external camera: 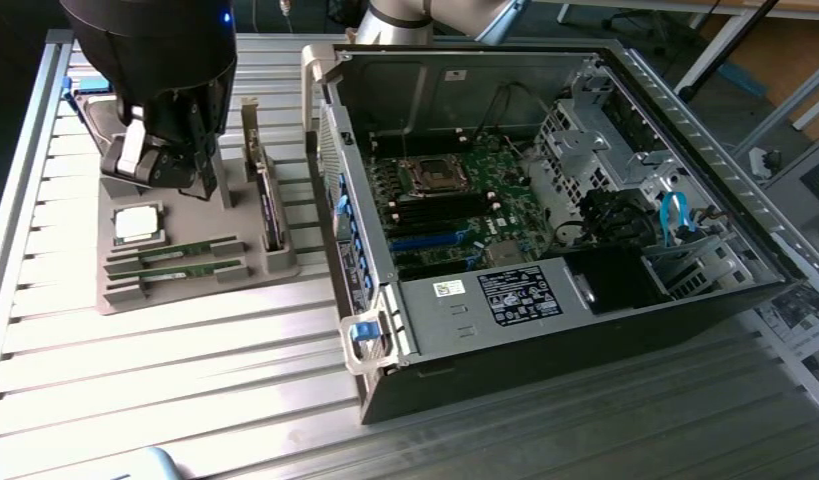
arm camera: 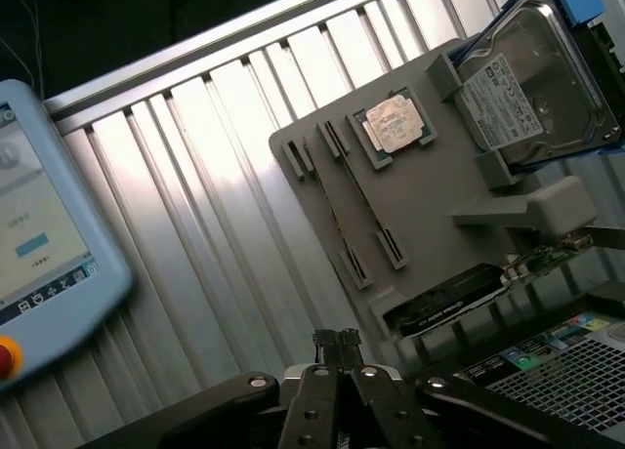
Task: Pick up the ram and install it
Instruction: 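Pick up the ram and move it above insertion slot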
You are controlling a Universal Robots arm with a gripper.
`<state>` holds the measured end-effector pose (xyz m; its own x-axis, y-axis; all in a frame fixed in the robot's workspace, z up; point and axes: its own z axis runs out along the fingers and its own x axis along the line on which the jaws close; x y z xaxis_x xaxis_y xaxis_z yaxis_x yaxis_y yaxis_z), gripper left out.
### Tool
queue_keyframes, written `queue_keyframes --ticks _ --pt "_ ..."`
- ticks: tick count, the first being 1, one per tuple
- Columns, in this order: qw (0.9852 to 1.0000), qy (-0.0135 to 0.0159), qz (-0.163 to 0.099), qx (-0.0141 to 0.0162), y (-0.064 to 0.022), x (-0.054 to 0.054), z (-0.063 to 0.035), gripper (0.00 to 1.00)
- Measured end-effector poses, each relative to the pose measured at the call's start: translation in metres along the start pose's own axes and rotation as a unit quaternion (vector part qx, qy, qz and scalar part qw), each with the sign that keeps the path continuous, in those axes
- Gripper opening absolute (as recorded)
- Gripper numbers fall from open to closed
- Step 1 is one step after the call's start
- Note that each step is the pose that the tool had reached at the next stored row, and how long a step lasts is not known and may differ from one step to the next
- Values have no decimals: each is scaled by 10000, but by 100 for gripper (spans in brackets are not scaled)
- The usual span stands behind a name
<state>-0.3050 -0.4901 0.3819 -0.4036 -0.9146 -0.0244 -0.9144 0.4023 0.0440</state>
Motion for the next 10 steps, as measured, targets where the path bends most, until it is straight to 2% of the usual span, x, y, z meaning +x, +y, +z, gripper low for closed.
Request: queue_keyframes --ticks 10 --pt "9997 11 -247 -6 0 0 1 11"
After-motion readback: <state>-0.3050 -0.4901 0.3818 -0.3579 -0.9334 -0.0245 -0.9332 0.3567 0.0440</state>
